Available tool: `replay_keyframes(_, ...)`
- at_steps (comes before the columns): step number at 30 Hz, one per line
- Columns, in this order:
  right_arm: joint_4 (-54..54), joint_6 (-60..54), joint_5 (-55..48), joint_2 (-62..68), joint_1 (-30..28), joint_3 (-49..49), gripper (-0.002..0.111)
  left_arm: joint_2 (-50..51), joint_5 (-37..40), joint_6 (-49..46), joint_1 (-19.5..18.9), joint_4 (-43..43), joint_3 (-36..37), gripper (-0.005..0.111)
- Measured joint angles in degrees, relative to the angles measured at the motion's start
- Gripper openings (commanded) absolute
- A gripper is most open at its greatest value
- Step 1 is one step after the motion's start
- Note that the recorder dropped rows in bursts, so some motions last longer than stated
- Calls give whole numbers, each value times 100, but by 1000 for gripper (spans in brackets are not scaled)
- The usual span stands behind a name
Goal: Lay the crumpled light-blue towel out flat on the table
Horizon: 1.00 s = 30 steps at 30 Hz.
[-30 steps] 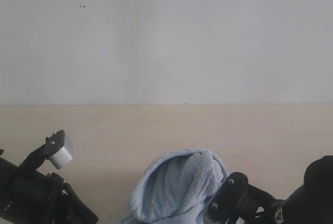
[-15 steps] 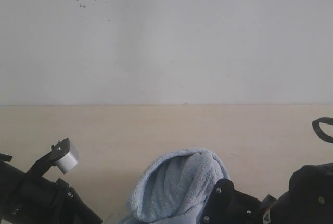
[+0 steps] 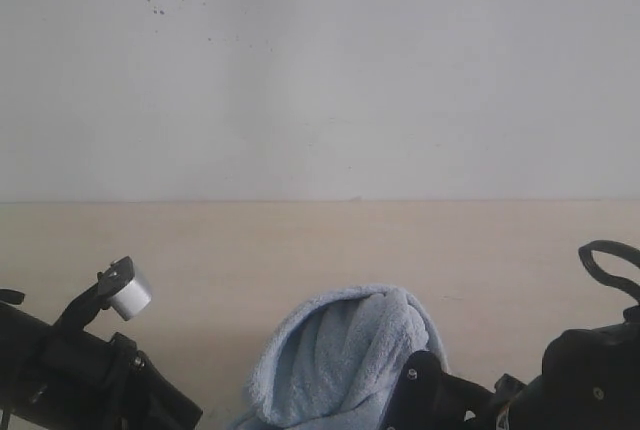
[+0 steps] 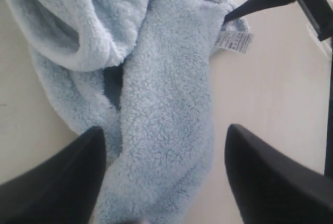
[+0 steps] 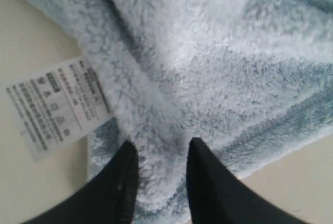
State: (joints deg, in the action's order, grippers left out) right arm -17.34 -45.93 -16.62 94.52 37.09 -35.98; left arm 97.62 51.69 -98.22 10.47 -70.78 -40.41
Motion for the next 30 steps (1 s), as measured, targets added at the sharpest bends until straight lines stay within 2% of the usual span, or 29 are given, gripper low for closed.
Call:
replay_keyframes(5, -3, 0, -23, 0, 0, 0, 15, 0, 0, 0, 0, -12, 0, 63)
replay_keyframes(8, -3, 0, -23, 0, 0, 0, -1, 0, 0, 0, 0, -37, 0, 63)
replay_keyframes(14, -3, 239, -272, -353, 0, -302, 0, 0, 0, -33, 0, -406, -138, 60)
replay_keyframes(20, -12, 623, -796, -1401, 0, -893, 0, -305, 182, 19, 0, -849, -434, 57)
replay_keyframes(22, -23, 660, -564, -2116, 0, -1039, 0, -625, 374, -243, 0, -976, -491, 57)
replay_keyframes(25, -12, 1006, 727, -3062, 0, -1186, 0, -1161, 426, -1014, 0, -918, -491, 58)
replay_keyframes(28, -12, 1261, 1598, -3432, 0, -1411, 0, -1582, 477, -1303, 28, -996, -491, 58)
replay_keyframes(30, -22, 1308, 1738, -3455, 0, -1531, 0, -1780, 613, -1370, 245, -1051, -491, 58)
